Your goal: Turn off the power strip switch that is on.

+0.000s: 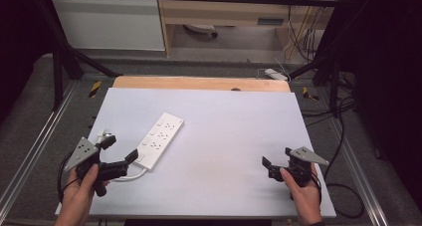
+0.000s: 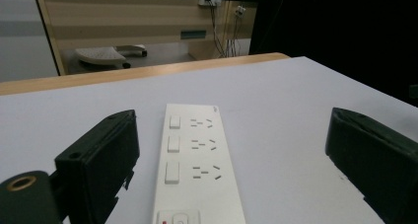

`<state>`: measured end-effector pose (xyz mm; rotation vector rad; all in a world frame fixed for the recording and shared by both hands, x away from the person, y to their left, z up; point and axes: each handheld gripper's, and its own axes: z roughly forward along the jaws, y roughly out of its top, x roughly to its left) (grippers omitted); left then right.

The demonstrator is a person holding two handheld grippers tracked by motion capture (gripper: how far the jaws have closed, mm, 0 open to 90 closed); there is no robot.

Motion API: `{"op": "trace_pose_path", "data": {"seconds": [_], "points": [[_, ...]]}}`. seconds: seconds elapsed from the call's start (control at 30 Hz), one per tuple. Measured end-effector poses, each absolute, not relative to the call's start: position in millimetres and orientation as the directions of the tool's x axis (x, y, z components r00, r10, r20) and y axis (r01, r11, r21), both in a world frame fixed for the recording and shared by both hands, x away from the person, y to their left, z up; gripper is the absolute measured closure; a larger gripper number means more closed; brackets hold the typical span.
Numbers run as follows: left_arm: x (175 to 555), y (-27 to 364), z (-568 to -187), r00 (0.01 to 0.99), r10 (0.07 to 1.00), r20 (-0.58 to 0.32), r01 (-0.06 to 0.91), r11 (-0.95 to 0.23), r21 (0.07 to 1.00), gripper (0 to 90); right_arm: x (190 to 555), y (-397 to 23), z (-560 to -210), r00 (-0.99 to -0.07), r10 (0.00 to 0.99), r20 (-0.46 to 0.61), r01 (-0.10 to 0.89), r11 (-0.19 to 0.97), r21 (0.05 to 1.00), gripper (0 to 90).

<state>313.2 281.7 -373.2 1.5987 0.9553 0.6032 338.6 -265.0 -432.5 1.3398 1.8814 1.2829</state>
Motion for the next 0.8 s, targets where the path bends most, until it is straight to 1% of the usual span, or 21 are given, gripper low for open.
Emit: {"op": "trace_pose_path", "data": {"seconds": [0.37,0.5,0.6,0.73,0.8], "points": [[311,281,-395,0.536,0.838,-0.106,0.280,-0.058,0.958,6.6,339,-266,-433,-0.392,0.911,0.123,0.446,0.071,0.892,2.9],[310,279,-402,0.540,0.836,-0.098,0.294,-0.078,0.953,6.8,339,-267,-433,-0.389,0.912,0.127,0.449,0.068,0.891,2.9],[309,278,-409,0.542,0.834,-0.103,0.318,-0.090,0.944,6.6,339,-267,-434,-0.388,0.913,0.123,0.449,0.072,0.891,2.9],[307,283,-420,0.529,0.840,-0.124,0.374,-0.099,0.922,7.3,340,-266,-435,-0.381,0.916,0.124,0.461,0.072,0.885,2.7],[306,284,-420,0.522,0.845,-0.115,0.377,-0.108,0.920,7.4,343,-266,-440,-0.364,0.925,0.114,0.493,0.087,0.865,2.2]]}}
